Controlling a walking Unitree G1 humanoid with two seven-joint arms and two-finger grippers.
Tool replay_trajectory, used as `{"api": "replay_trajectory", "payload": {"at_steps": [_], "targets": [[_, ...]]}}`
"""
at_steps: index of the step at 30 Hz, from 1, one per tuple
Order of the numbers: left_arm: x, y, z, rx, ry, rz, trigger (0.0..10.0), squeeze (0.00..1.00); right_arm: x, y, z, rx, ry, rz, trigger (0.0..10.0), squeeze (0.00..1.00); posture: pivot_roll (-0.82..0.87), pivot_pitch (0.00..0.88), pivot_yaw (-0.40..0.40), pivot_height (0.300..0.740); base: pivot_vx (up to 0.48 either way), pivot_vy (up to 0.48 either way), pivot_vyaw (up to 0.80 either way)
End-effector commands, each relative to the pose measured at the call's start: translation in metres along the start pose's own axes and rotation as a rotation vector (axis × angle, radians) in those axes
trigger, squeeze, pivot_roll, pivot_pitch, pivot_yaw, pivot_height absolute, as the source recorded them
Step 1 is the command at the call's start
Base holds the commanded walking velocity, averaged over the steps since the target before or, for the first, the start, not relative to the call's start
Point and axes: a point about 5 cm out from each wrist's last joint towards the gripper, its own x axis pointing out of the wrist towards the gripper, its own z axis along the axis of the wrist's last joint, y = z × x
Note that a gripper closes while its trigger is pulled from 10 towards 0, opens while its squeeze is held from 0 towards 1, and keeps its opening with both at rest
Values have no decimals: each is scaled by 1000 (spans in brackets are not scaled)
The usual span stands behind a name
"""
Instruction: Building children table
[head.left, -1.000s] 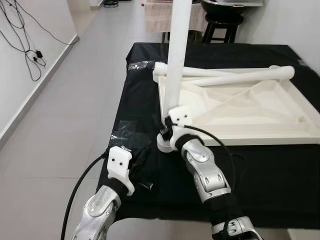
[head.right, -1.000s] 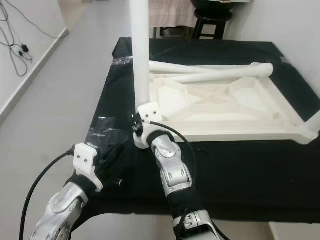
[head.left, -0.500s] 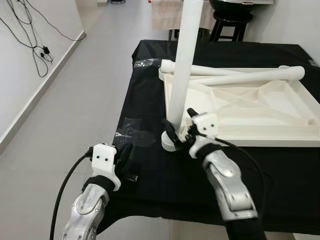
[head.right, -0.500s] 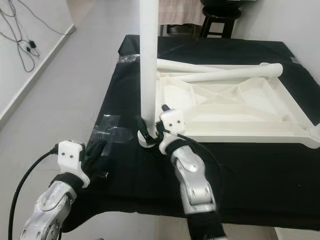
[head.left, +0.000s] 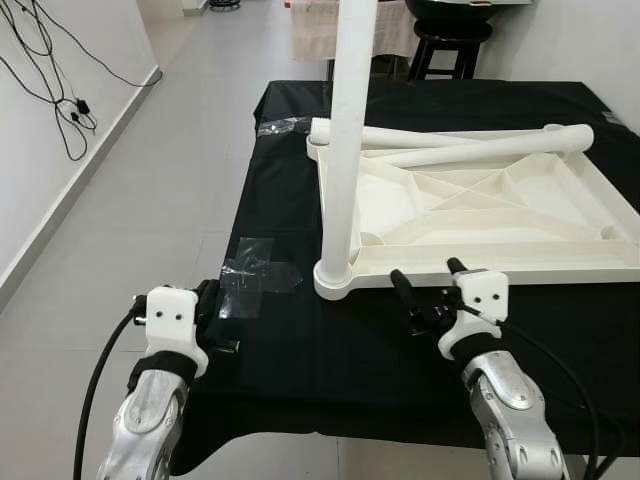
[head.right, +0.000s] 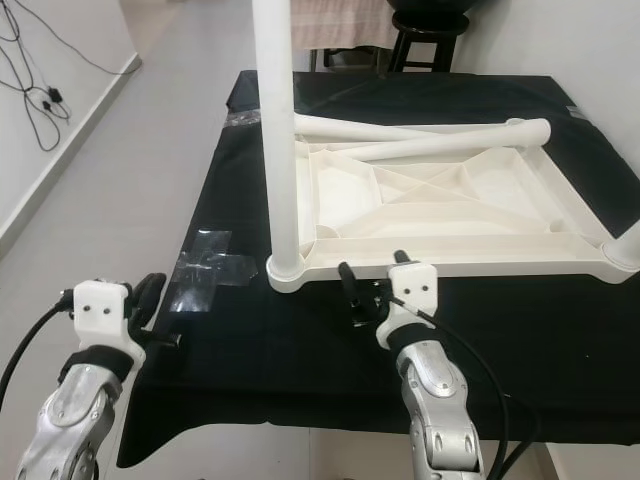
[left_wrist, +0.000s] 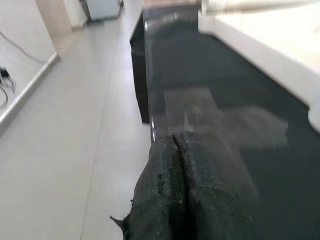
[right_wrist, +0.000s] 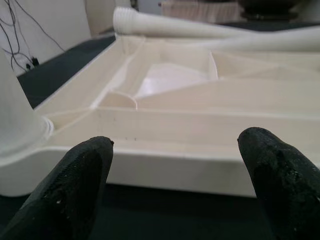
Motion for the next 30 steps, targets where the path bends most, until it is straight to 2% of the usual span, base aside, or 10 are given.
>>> {"api": "replay_trajectory", "payload": {"at_steps": [1, 7, 10, 30], "targets": [[-5, -9, -6, 3, 37, -31, 10000, 0, -1, -3, -8, 32, 64, -26, 10000, 0, -3, 108, 29, 740, 0, 0, 0], [-1, -7, -7, -8, 37, -17, 10000, 0, 4, -8, -12, 38, 109, -51, 10000, 0, 2, 101, 21, 740, 0, 0, 0], [-3, -8, -10, -3, 49, -9, 10000, 0, 1, -2, -13, -14, 115, -16, 10000, 0, 0, 104, 21, 740, 0, 0, 0], [-4, -9, -9, 0, 63, -21, 10000, 0, 0, 0, -14, -7, 158, -12, 10000, 0, -3, 122, 31, 740, 0, 0, 0]]}}
